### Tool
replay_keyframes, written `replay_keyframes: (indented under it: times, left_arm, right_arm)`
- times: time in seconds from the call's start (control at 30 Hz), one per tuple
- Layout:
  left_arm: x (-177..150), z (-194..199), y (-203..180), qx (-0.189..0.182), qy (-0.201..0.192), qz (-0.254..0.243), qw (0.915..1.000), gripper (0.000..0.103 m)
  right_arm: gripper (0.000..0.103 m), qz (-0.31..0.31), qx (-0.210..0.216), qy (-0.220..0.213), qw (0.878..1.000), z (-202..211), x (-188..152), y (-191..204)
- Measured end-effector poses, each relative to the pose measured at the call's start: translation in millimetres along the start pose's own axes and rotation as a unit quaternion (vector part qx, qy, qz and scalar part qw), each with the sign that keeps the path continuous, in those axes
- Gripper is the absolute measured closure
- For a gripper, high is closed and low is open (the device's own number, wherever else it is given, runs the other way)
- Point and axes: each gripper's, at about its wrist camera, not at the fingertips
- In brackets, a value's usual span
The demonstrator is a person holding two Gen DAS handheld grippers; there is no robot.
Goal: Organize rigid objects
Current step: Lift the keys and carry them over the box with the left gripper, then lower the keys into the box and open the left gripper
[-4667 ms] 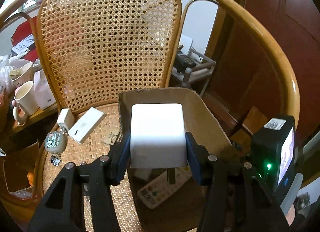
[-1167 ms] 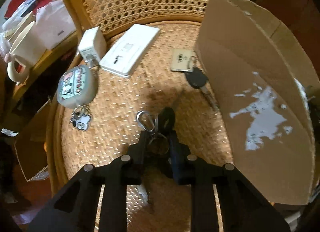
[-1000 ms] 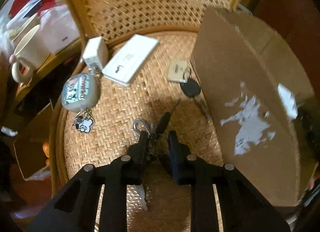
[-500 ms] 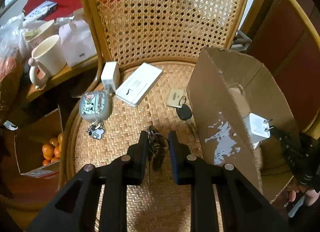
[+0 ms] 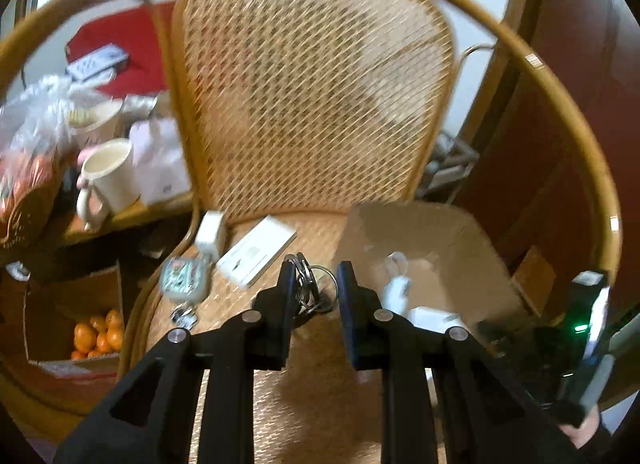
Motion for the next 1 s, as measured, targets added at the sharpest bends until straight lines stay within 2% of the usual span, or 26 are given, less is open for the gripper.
replay_keyframes:
  times: [0.13,0.23,0.37,0.67,1.0]
  left_arm:
    - [-3,26,-29,-0.072,-0.032,-0.021,0.9967,0.083]
    - [-8,33,-48,-0.103,-0.034,-0.04,0.9933,0.083]
    - [-19,20,-68,-0.102,-0.01,-0.059,0.993,0.083]
    - [-39,-10,-77,-0.076,0.039,-0.077,0.9934,0.083]
    - [-45,-15,-81,-0.065,0.041,-0.092,0.9927,0.083]
  right_arm:
    - [0.097,-0.001,-0.002,-0.001,1.0,0,-2,0]
    - [0.097,-0.002,-0.001,-0.001,1.0,1,-3,0]
    - [0.097,-0.005,0.0,-0.002,1.0,1,-3,-1]
    - [0.097,-0.004,0.0,-0.001,1.0,2,-3,-2]
    - [0.097,-0.01,-0.001,-0.004,1.0,2,-2,-2]
Point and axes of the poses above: each gripper's, at about its wrist camera, not at the fingertips, and z roughly against the way its jaws point, y to its left, x to its top, and after that the axes turned 12 degrees about z, right-handed
